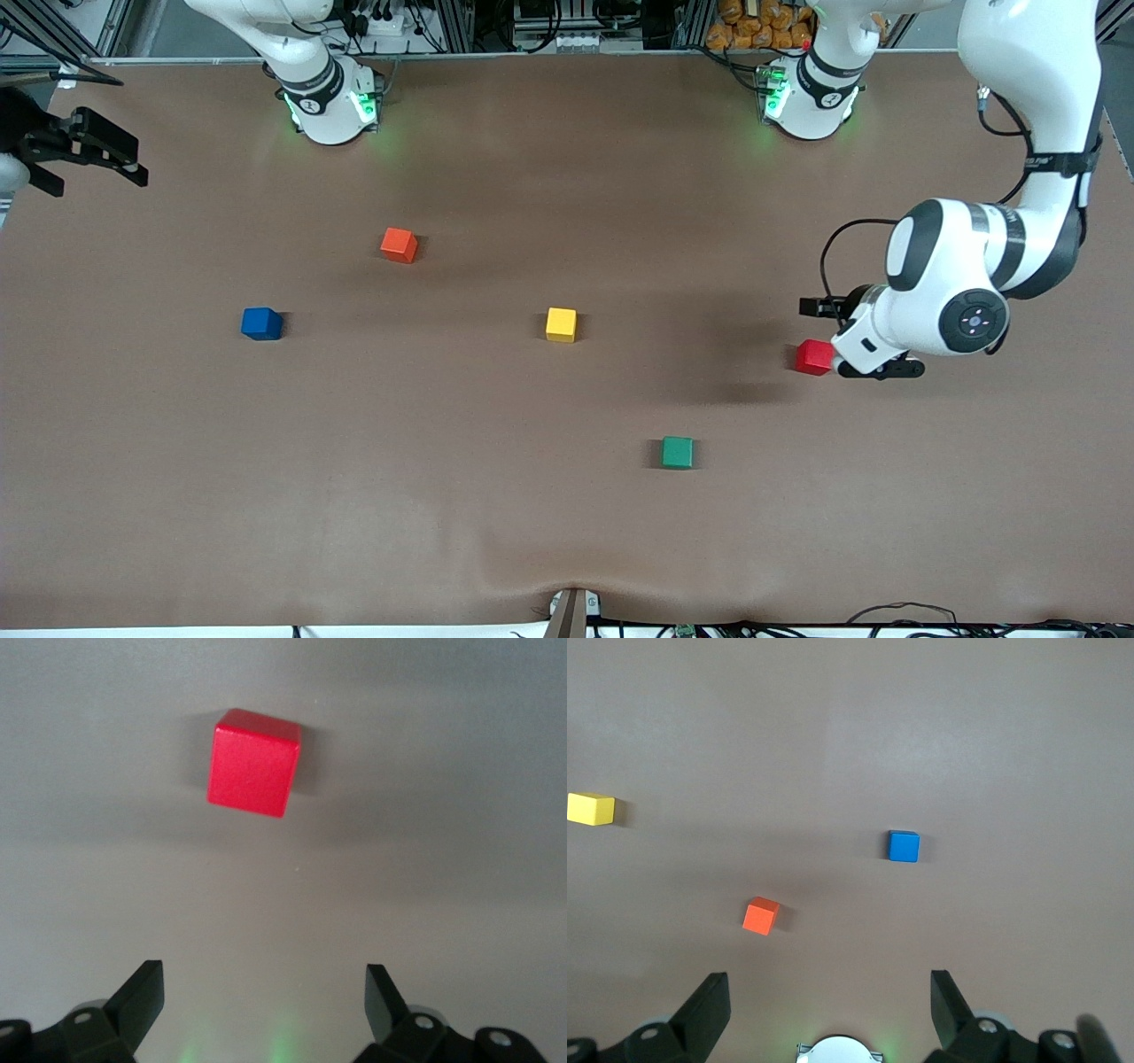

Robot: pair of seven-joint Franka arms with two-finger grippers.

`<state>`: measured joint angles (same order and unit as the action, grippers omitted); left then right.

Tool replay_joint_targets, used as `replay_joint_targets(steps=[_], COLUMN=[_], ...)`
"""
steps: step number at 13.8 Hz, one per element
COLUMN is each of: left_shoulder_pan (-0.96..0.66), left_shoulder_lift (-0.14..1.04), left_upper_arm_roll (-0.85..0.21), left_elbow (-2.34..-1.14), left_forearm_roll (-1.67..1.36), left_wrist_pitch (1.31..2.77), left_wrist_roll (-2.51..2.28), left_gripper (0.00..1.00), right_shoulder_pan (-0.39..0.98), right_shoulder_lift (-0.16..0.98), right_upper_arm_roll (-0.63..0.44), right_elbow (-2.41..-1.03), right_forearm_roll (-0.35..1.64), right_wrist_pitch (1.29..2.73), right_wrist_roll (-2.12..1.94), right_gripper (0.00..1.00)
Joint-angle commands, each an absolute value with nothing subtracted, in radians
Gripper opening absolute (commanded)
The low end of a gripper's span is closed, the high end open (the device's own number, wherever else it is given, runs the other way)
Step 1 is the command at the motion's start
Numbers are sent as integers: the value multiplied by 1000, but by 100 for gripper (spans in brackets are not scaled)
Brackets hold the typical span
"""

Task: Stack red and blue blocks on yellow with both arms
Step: 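Lower the left gripper over the red cube and close on it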

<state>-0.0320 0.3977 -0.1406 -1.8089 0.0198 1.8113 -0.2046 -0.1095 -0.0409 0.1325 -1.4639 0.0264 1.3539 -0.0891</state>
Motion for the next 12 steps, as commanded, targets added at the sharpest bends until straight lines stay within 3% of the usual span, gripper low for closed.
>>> replay_joint_targets(steps=[1, 12], left_shoulder_pan=[-46, -54], left_shoulder_lift=[425, 483], left_upper_arm_roll=[-141, -143], left_elbow=[-1805, -1832], left_forearm_roll=[14, 14], left_wrist_pitch=[1844, 1951], left_wrist_roll=[-258, -313], left_gripper=[100, 100], right_shoulder_pan=[-129, -130], right_shoulder_lift=[-28, -28], right_upper_arm_roll=[147, 147], right_elbow=[-1448, -1447], right_forearm_roll=[43, 69], right_wrist_pitch=[1345, 1350], right_wrist_roll=[-81, -83], right_gripper=[100, 100])
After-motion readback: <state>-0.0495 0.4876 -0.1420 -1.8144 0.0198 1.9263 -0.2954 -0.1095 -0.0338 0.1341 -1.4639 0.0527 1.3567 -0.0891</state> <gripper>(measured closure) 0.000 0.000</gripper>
